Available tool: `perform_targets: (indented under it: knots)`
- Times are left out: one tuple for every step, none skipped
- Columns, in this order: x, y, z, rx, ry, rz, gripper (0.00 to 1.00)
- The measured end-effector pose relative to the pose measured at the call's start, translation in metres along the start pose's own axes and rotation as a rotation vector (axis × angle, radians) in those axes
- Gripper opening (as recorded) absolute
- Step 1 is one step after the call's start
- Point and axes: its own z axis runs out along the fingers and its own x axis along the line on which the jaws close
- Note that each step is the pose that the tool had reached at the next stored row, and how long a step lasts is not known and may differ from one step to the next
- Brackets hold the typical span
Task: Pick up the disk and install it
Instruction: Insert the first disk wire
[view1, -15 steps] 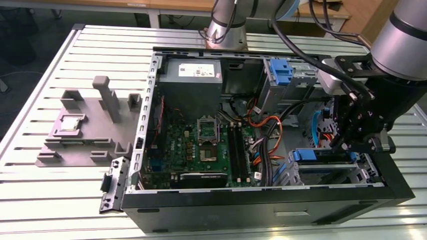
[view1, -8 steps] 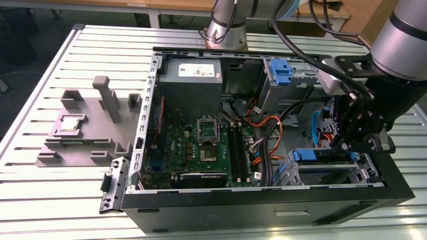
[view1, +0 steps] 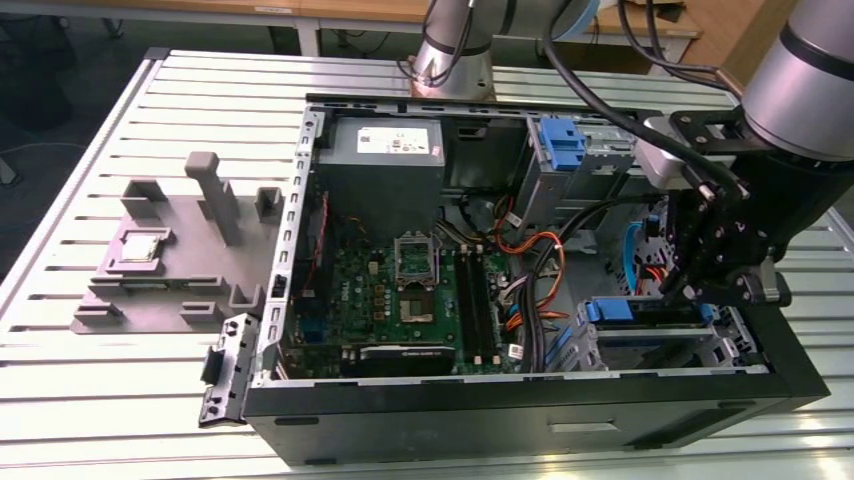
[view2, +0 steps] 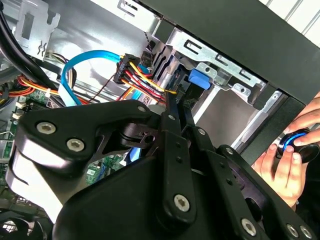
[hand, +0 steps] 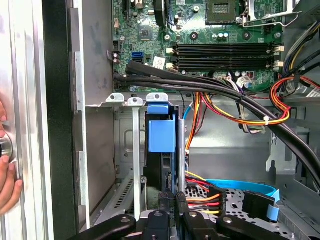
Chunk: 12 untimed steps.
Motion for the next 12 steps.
perform_targets:
  knots:
    - [0.0, 0.0, -0.0002, 0.0, 0.0, 0.0, 0.17]
    - [0.0, 0.0, -0.0003, 0.0, -0.0002, 0.0, 0.17]
    - [0.0, 0.0, -0.0005, -0.0001, -0.0005, 0.001, 0.17]
    - [0.0, 0.0, -0.0005, -0.0001, -0.0008, 0.001, 0.17]
    - [0.0, 0.0, -0.0005, -0.0001, -0.0008, 0.002, 0.17]
    - [0.0, 0.0, -0.0006, -0.0003, -0.001, 0.004, 0.17]
    - [0.0, 0.0, -0.0007, -0.0004, -0.0016, 0.006, 0.17]
    - [0.0, 0.0, -0.0007, -0.0006, -0.0024, 0.009, 0.17]
    - [0.0001, 0.0003, -0.0008, -0.0008, -0.0043, 0.011, 0.17]
    - [0.0, 0.0004, -0.0008, -0.001, -0.0079, 0.012, 0.17]
    - [0.0, 0.0005, -0.0007, -0.0011, -0.0115, 0.013, 0.17]
    - [0.0001, 0.0005, -0.0007, -0.0011, -0.014, 0.013, 0.17]
